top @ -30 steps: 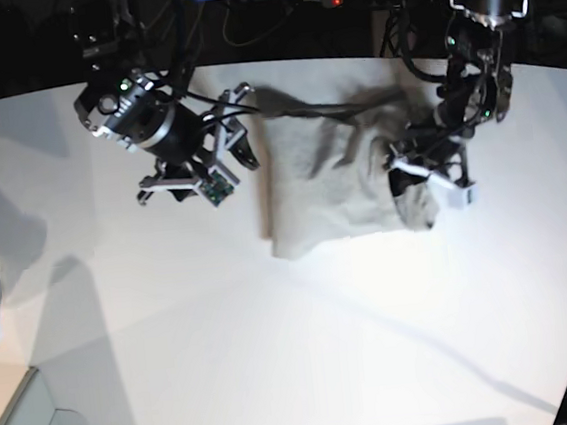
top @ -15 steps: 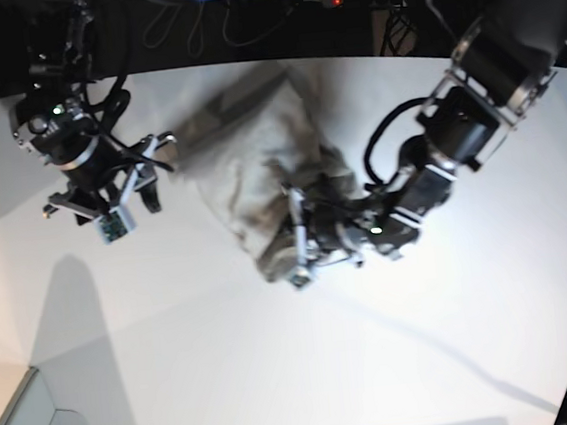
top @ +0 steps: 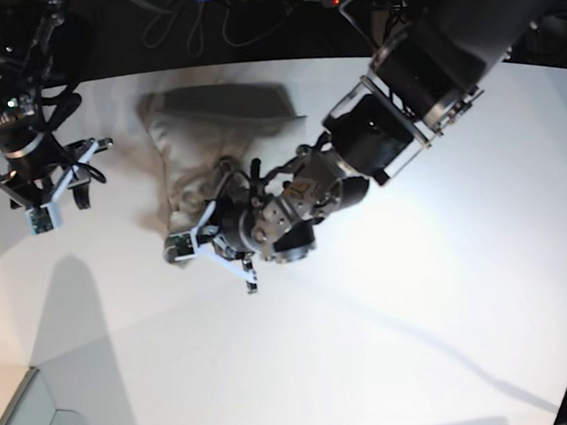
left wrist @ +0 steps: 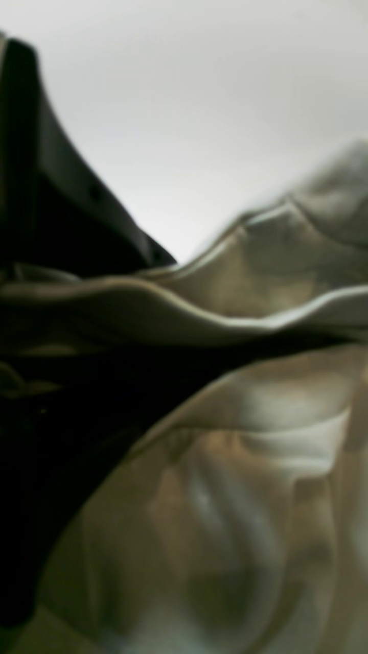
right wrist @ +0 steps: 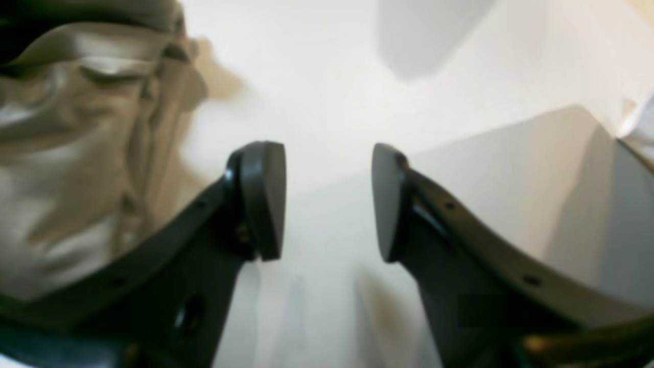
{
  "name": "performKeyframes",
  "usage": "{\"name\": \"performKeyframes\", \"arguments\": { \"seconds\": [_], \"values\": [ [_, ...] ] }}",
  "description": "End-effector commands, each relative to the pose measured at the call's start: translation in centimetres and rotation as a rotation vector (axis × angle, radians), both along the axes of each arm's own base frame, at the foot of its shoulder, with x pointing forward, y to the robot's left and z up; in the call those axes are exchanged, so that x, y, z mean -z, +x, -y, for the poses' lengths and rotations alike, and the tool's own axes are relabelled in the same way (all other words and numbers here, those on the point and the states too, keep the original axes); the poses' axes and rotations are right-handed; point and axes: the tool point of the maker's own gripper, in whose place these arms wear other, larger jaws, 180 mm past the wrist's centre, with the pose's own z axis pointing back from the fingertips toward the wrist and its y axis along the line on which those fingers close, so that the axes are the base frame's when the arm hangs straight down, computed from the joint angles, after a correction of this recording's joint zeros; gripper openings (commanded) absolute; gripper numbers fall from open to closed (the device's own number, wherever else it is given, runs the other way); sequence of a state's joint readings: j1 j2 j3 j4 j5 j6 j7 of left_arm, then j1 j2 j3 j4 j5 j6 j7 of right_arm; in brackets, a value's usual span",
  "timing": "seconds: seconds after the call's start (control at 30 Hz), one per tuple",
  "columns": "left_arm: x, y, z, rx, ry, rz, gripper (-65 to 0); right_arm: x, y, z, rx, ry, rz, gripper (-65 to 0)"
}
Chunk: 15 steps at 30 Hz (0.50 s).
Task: Layout the t-shirt on the table in an organized manner, then fold the t-shirt properly
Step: 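Fold the bundle's side over with the left gripper toward the right gripper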
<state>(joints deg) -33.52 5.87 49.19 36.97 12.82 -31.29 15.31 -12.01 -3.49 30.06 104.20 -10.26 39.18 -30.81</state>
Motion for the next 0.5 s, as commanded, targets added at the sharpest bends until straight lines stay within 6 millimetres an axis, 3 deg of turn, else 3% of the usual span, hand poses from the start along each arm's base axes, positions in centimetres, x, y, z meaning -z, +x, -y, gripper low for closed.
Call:
{"name": "performKeyframes", "arguments": {
  "seconds": [0.0,0.3,0.47],
  "values": [
    [-1.0,0.9,0.4,0.013,0.002,0.029,-63.9,-1.2,0.7,-0.2,-0.020,0.001,0.048,-39.8],
    [-1.4,2.2,-0.7,-0.016,0.034,0.047,-41.7,-1.1,0.6,-0.2,-0.020,0.002,0.046,-39.8],
    [-4.7,4.3,0.0,-0.062,-0.015,0.099,-34.2,-1.1,0.6,-0.4,-0.019,0.007,0.046,-39.8]
  ]
}}
